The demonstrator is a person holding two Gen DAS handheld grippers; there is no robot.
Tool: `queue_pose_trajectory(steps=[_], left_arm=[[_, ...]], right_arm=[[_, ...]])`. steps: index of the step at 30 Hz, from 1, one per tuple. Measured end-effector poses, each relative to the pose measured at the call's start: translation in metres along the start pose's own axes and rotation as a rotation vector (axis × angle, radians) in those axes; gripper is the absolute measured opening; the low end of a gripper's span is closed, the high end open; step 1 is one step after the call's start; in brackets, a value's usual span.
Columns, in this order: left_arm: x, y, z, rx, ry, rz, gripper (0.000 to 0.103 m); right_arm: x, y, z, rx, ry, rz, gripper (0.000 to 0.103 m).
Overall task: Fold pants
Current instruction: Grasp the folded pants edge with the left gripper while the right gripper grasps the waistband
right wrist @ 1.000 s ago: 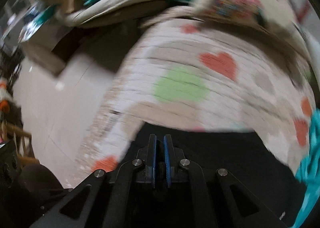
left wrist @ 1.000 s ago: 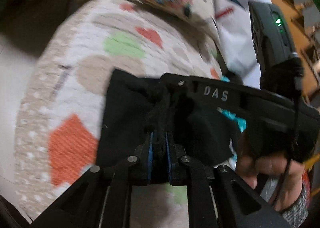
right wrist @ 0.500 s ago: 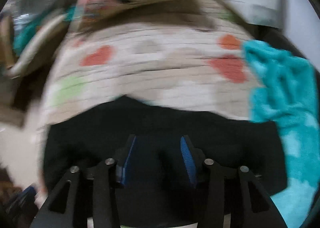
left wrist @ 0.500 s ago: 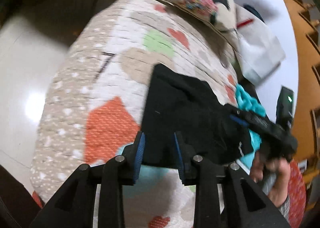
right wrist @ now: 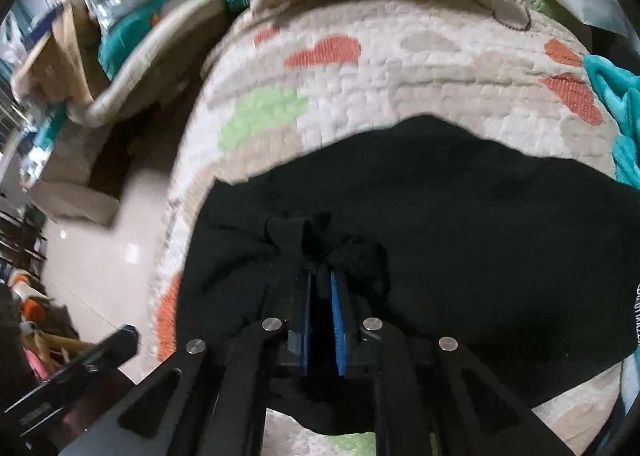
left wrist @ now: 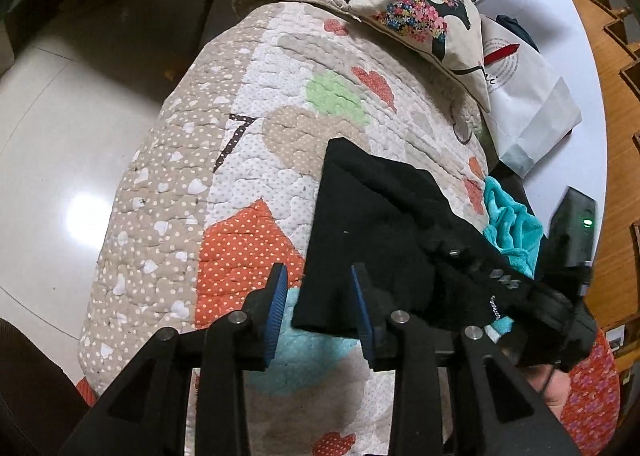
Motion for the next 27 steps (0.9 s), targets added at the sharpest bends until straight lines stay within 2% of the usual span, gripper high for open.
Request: queue_pose_trajectory(steps=[5, 9, 11, 14, 16, 18, 20, 22, 23, 24, 27], left_arm=[[0.002, -0.014, -0.007, -0.011, -0.033, 0.015, 0.035], [0.008, -0.029, -0.011, 0.000, -0.029, 0.048, 0.040], [0.013, -0.038, -0.016, 0.011, -0.030, 0.063, 0.041], [0.018, -0.046, -0.024, 0.029, -0.036, 0.068, 0.049], [0.023, -0.053, -0.031, 0.052, -0.045, 0.075, 0.052], [0.028, -0.059, -0.036, 0.062, -0.055, 0.087, 0.054], [0.034, -0.067, -0.043, 0.063, -0.077, 0.097, 0.055], [0.039, -0.070, -0.052, 0.051, -0.133, 0.097, 0.054], [0.041, -0.071, -0.056, 0.045, -0.158, 0.099, 0.047], [0.043, -0.071, -0.059, 0.038, -0.179, 0.103, 0.024], [0.045, -0.073, -0.057, 0.024, -0.173, 0.114, 0.013]], right_arm=[[-0.003, 0.023, -0.028, 0.030, -0.060, -0.038, 0.010], [0.007, 0.020, -0.062, 0.174, -0.064, -0.001, 0.011], [0.009, 0.014, -0.070, 0.205, -0.064, 0.026, 0.014], [0.005, 0.015, -0.066, 0.229, -0.027, 0.026, 0.019], [-0.007, 0.020, -0.058, 0.256, 0.015, -0.004, 0.022], [-0.019, 0.022, -0.048, 0.241, 0.036, -0.038, 0.032], [-0.032, 0.019, -0.034, 0.187, 0.063, -0.054, 0.058], [-0.044, 0.008, -0.013, 0.089, 0.090, -0.048, 0.065], [-0.049, -0.005, 0.001, 0.026, 0.104, -0.017, 0.066], [-0.051, -0.016, 0.011, -0.005, 0.116, 0.013, 0.066], [-0.046, -0.059, 0.038, -0.029, 0.204, 0.113, 0.066]])
Point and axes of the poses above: each gripper's, at about its wrist camera, not at the fingertips, and y roughly against the way its jaws point, z to its left, x to its underside, the point moved 3 cm from there along -y, roughly the way its jaws point, and after that the axes turned 15 degrees about -z, right-handed, at the moved point
